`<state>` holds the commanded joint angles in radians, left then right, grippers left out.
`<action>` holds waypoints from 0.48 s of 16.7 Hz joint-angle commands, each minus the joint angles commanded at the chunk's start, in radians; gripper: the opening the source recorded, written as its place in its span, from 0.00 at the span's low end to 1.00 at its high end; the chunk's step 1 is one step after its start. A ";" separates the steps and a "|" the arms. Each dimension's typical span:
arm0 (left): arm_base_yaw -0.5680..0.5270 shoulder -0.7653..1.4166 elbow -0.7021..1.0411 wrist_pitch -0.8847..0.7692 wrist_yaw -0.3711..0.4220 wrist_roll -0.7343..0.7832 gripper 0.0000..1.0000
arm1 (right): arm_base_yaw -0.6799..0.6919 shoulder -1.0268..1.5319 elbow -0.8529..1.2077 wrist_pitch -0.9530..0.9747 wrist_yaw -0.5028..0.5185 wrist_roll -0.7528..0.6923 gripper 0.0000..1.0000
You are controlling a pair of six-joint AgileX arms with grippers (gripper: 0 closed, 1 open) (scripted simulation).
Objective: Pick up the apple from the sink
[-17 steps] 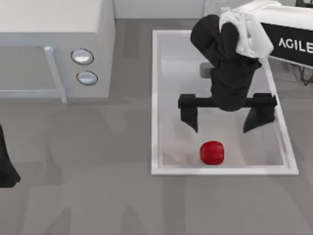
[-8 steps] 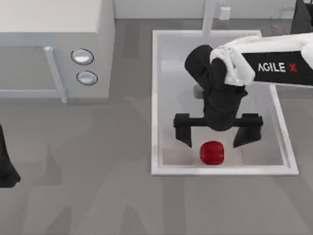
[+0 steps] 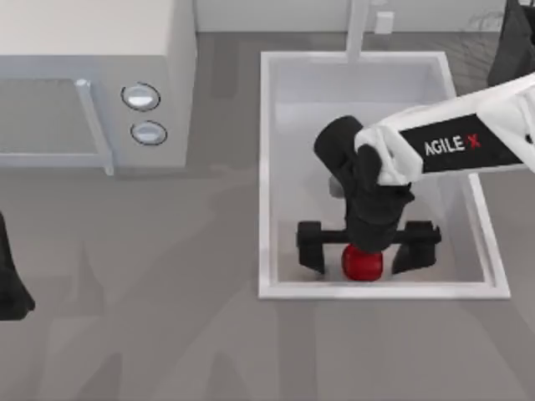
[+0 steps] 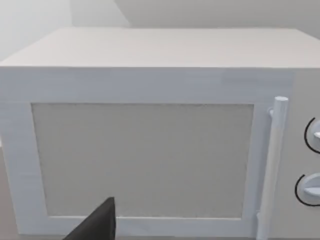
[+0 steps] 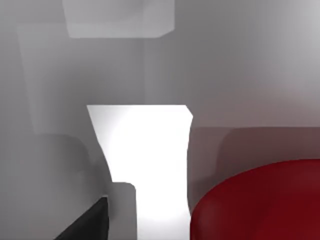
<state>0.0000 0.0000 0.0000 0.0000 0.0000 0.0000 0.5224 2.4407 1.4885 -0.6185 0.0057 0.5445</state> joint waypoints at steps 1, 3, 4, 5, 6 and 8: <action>0.000 0.000 0.000 0.000 0.000 0.000 1.00 | 0.000 0.000 0.000 0.000 0.000 0.000 1.00; 0.000 0.000 0.000 0.000 0.000 0.000 1.00 | 0.000 0.000 0.000 0.000 0.000 0.000 0.92; 0.000 0.000 0.000 0.000 0.000 0.000 1.00 | 0.000 0.000 0.000 0.000 0.000 0.000 0.85; 0.000 0.000 0.000 0.000 0.000 0.000 1.00 | 0.000 0.000 0.000 0.000 0.000 0.000 0.77; 0.000 0.000 0.000 0.000 0.000 0.000 1.00 | 0.000 0.000 0.000 0.000 0.000 0.000 0.70; 0.000 0.000 0.000 0.000 0.000 0.000 1.00 | 0.000 0.000 0.000 0.000 0.000 0.000 0.55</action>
<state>0.0000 0.0000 0.0000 0.0000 0.0000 0.0000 0.5224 2.4407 1.4885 -0.6185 0.0057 0.5445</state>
